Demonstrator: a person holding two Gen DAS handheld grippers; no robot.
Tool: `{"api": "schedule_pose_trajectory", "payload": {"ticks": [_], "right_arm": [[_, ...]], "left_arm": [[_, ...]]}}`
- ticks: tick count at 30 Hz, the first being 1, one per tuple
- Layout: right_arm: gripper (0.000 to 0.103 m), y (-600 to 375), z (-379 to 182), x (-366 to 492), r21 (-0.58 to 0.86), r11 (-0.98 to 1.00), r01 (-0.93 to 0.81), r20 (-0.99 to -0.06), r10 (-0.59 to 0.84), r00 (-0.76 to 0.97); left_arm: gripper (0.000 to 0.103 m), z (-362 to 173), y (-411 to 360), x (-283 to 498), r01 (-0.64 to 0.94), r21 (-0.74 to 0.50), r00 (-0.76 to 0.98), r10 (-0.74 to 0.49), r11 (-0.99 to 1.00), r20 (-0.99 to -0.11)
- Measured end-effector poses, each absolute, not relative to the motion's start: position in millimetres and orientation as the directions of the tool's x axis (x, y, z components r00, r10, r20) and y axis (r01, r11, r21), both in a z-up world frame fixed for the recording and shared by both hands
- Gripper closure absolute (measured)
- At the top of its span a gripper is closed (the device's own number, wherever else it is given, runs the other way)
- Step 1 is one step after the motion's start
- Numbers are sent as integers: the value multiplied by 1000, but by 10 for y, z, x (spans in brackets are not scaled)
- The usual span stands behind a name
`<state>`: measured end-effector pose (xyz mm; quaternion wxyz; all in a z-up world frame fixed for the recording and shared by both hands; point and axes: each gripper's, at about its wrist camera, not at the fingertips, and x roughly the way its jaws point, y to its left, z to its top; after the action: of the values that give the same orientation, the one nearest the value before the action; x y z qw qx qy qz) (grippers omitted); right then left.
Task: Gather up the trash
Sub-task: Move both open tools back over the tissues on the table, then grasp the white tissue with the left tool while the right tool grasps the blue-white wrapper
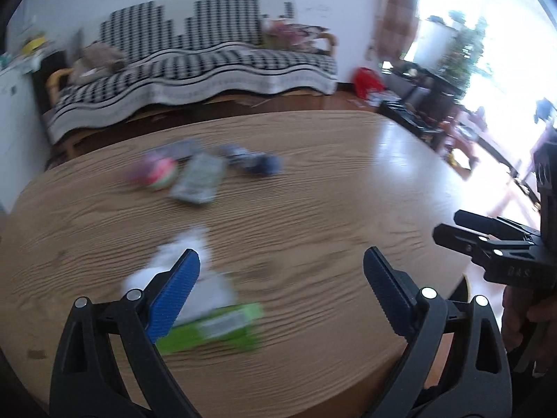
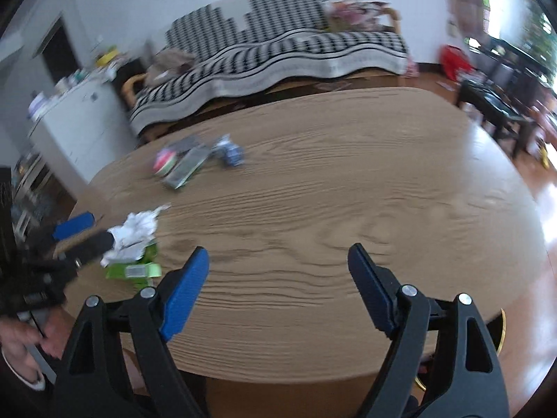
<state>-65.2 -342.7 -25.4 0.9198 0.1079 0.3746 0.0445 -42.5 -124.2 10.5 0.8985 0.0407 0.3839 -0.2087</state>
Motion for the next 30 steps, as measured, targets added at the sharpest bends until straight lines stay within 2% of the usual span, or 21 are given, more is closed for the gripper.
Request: {"api": "schedule_pose_trajectory", "payload": {"ticks": [7,12,20,26,30], "right_arm": [[24,-2751,-363,-414,160,980,-119,-688,197,698],[24,-2631,-420,-157,150,979,-138,-689,204,696],[24,-2612,-555,439,181,975,-132,-705,222,673],[24,-2603,-702,1197,122,987,-106,-734,162,660],[24,-2498,-844,1654,9,992,-126,-758,89,646]], "left_arm": [[11,-20,-474,-199,332,-49,621,-258,942,-740],[11,-208,-437,-87,375,-4,595,-245,927,-765],[12,-528,-525,294,395,-26,540,-255,918,-802],[24,-756,-623,479,429,-33,480,-259,903,-838],[44,-873,-672,569,432,-53,442,-263,900,-858]]}}
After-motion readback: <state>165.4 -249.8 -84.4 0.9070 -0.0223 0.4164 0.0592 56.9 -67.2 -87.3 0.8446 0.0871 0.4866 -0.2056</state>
